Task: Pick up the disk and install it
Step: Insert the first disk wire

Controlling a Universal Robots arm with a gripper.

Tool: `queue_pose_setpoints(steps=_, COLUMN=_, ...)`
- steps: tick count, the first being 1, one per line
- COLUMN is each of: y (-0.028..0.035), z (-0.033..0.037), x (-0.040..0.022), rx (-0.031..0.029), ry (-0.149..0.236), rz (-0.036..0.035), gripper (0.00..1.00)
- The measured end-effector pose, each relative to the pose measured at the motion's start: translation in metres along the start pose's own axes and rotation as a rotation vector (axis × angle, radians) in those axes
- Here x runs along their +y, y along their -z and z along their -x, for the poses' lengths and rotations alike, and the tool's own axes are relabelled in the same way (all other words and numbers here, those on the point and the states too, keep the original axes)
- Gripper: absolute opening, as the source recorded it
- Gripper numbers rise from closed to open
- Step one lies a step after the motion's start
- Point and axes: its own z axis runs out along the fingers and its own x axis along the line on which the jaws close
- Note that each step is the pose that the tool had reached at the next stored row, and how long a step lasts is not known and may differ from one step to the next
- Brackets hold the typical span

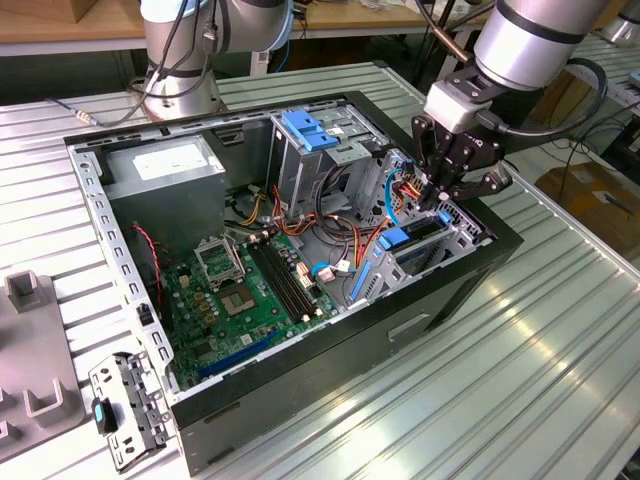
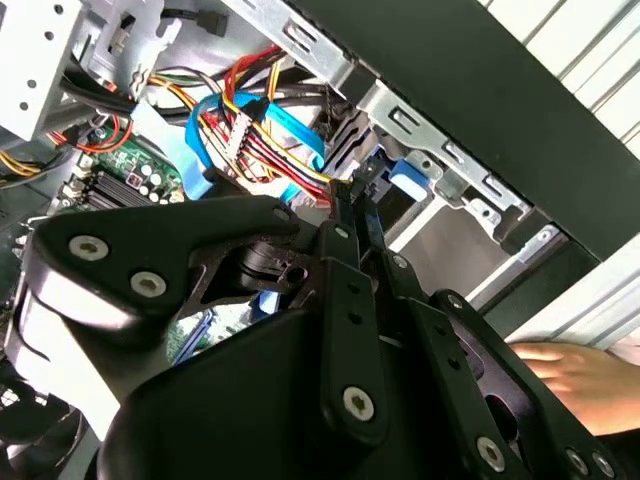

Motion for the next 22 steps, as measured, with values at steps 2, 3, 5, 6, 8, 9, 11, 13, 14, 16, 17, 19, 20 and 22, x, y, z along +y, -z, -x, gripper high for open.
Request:
queue_pose_setpoints(steps=2, y=-0.0010, z=-0.0015, x=0.0009, rx=0.0000, ry=0.000, rz=0.0000, gripper=0.16)
queue_pose_setpoints(steps=3, y=-0.0016, z=-0.0018, x=0.0012, rx=0.0002, ry=-0.001, rz=0.0000, gripper=0.16)
queue_pose_setpoints(steps=5, y=-0.0027, z=-0.0024, x=0.0016, rx=0.0008, ry=-0.006, rz=0.0000, gripper=0.16)
queue_pose_setpoints(steps=6, y=-0.0030, z=-0.0027, x=0.0020, rx=0.0009, ry=-0.007, rz=-0.0001, gripper=0.16)
queue_pose_setpoints(steps=8, y=-0.0038, z=-0.0039, x=0.0041, rx=0.0008, ry=-0.007, rz=-0.0007, gripper=0.16)
queue_pose_setpoints(steps=9, y=-0.0037, z=-0.0040, x=0.0050, rx=0.0011, ry=-0.007, rz=-0.0017, gripper=0.16)
queue_pose_setpoints(steps=11, y=-0.0037, z=-0.0039, x=0.0075, rx=0.0014, ry=-0.007, rz=-0.0061, gripper=0.16)
queue_pose_setpoints(steps=13, y=-0.0037, z=-0.0039, x=0.0081, rx=0.0016, ry=-0.009, rz=-0.0074, gripper=0.16)
queue_pose_setpoints(steps=14, y=-0.0039, z=-0.0039, x=0.0081, rx=0.0018, ry=-0.017, rz=-0.0078, gripper=0.16)
queue_pose_setpoints(steps=16, y=-0.0040, z=-0.0039, x=0.0081, rx=0.0026, ry=-0.035, rz=-0.0083, gripper=0.16)
queue_pose_setpoints(steps=17, y=-0.0040, z=-0.0039, x=0.0080, rx=0.0030, ry=-0.044, rz=-0.0086, gripper=0.16)
queue_pose_setpoints(steps=19, y=-0.0043, z=-0.0040, x=0.0061, rx=0.0032, ry=-0.053, rz=-0.0088, gripper=0.16)
queue_pose_setpoints(steps=20, y=-0.0044, z=-0.0041, x=0.0059, rx=0.0032, ry=-0.053, rz=-0.0088, gripper=0.16)
queue_pose_setpoints(steps=22, y=-0.0048, z=-0.0051, x=0.0060, rx=0.0031, ry=-0.052, rz=-0.0089, gripper=0.16)
